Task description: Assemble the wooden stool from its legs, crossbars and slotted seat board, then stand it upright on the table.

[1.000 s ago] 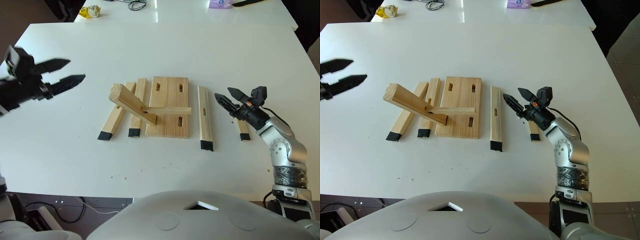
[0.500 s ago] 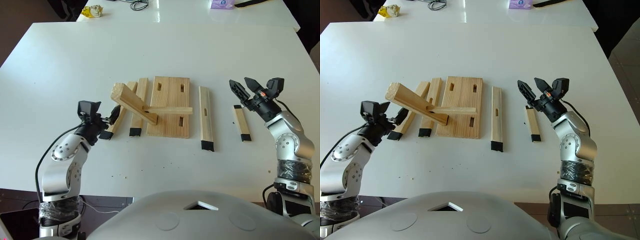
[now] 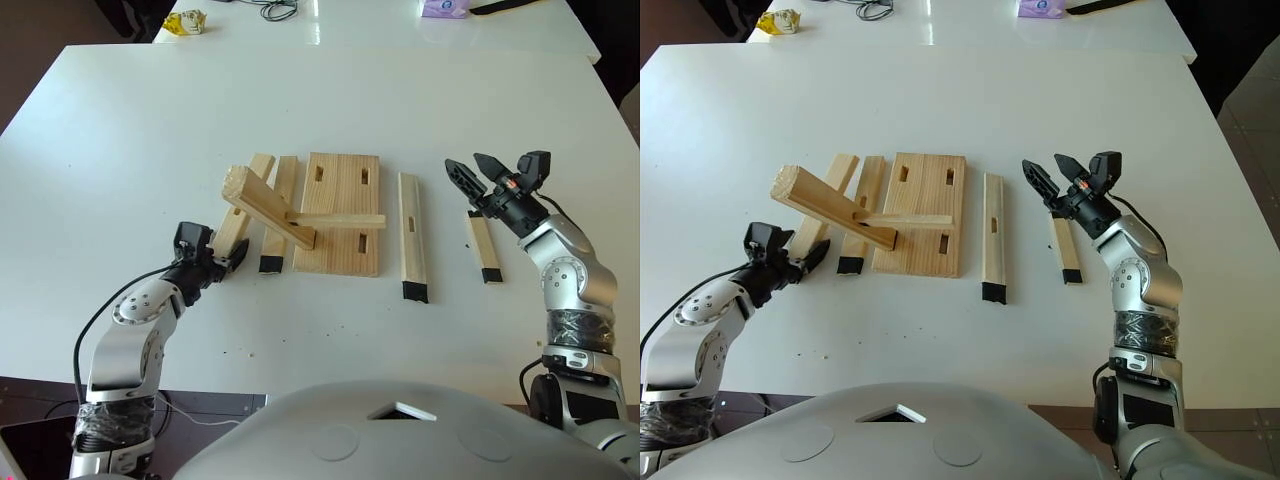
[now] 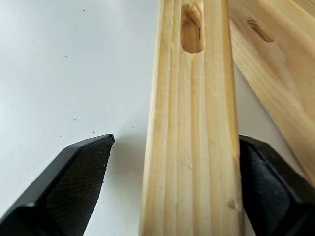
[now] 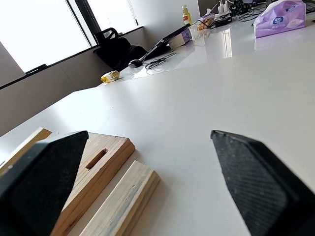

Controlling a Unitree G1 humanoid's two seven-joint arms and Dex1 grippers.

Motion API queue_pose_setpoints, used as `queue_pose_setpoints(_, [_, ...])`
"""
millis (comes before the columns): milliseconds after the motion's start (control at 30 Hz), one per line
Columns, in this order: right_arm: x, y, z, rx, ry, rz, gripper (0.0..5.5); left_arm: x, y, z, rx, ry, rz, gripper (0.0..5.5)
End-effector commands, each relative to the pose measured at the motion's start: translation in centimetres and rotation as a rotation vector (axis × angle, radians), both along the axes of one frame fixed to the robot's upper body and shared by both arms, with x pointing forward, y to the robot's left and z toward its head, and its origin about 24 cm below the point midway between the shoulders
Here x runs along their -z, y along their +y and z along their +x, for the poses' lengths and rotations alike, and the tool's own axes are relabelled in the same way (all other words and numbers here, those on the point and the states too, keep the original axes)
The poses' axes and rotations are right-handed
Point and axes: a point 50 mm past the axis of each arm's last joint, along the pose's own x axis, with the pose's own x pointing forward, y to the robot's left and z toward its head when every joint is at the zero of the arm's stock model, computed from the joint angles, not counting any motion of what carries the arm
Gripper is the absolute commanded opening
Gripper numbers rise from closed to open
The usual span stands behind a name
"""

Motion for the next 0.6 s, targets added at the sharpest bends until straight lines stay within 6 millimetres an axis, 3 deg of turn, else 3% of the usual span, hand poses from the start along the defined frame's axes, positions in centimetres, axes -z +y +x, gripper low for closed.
queue_pose_setpoints(33, [-0.1,-0.1,-0.2,0.008,-0.007,-0.005,4.58,0.6,0.7,-1.8,-0.011,0.114,0.04,4.02])
queue_pose_setpoints(467, [0.5,0.8,-0.6,0.048,-0.014,0.023,4.58,-1.2,0.4,-0.4,0.124,0.085,0.041,2.19])
queue_pose_setpoints(600, [0.6,1.0,-0.6,0.046,-0.016,0.029,4.58,-1.9,0.6,0.4,0.124,0.059,-0.012,2.17])
